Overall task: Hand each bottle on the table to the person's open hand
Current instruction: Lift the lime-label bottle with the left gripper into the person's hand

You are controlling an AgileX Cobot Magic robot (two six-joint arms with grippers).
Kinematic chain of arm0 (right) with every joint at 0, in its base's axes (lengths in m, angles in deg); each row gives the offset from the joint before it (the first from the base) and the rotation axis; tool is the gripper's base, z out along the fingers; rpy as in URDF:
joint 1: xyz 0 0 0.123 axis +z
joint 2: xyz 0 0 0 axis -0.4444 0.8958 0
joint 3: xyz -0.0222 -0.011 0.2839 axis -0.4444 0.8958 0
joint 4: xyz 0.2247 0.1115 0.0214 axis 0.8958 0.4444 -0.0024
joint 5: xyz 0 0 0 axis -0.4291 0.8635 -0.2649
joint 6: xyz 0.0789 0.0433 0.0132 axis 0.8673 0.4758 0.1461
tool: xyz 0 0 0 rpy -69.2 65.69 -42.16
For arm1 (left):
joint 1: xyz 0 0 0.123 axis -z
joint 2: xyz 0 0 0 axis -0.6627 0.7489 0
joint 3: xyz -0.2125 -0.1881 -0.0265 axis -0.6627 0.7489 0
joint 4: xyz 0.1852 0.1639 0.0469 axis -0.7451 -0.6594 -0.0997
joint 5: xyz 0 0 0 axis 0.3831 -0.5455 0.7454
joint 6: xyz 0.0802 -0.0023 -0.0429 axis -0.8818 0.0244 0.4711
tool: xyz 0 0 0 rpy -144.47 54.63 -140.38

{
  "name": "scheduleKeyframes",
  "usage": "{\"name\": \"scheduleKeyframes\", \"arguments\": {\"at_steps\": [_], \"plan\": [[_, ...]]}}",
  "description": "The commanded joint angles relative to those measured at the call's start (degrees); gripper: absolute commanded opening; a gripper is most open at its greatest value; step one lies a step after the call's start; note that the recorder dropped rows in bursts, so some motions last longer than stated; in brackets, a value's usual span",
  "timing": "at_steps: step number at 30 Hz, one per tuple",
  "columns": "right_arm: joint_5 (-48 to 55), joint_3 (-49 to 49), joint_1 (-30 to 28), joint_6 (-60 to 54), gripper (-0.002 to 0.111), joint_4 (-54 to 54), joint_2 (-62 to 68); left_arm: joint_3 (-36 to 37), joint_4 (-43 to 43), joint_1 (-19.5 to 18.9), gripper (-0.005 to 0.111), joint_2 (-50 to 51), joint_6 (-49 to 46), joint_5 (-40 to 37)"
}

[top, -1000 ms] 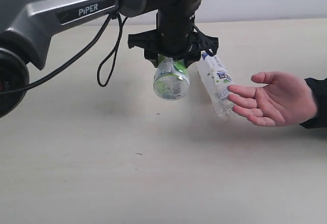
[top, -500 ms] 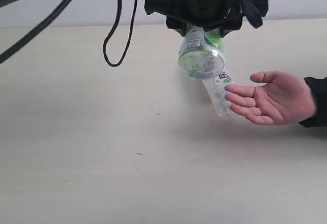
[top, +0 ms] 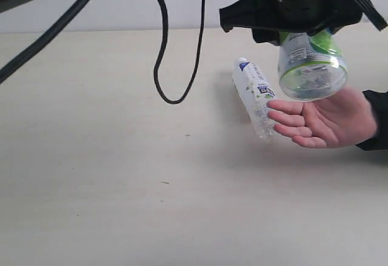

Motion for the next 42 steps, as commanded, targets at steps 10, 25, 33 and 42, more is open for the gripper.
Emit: {"name": "scheduleKeyframes", "arguments": {"at_steps": [10, 25, 33, 42], "plan": [[-0.3, 0.2, -0.3, -0.1, 0.0, -0.1, -0.3, -0.3, 4.1, 2.0, 0.0, 6.0, 6.4, 9.3], [-0.3, 0.2, -0.3, -0.1, 0.0, -0.1, -0.3, -0.3, 6.1, 1.8, 0.0, 12.2, 6.5, 10.8], [-0.3, 0.2, -0.3, -0.1, 0.0, -0.1, -0.3, -0.3, 6.1, 1.8, 0.0, 12.2, 6.1, 10.8], [-0.3, 0.2, -0.3, -0.1, 0.0, -0.1, -0.3, -0.3, 6.3, 1.8, 0.044, 12.2, 5.5, 10.8]]}}
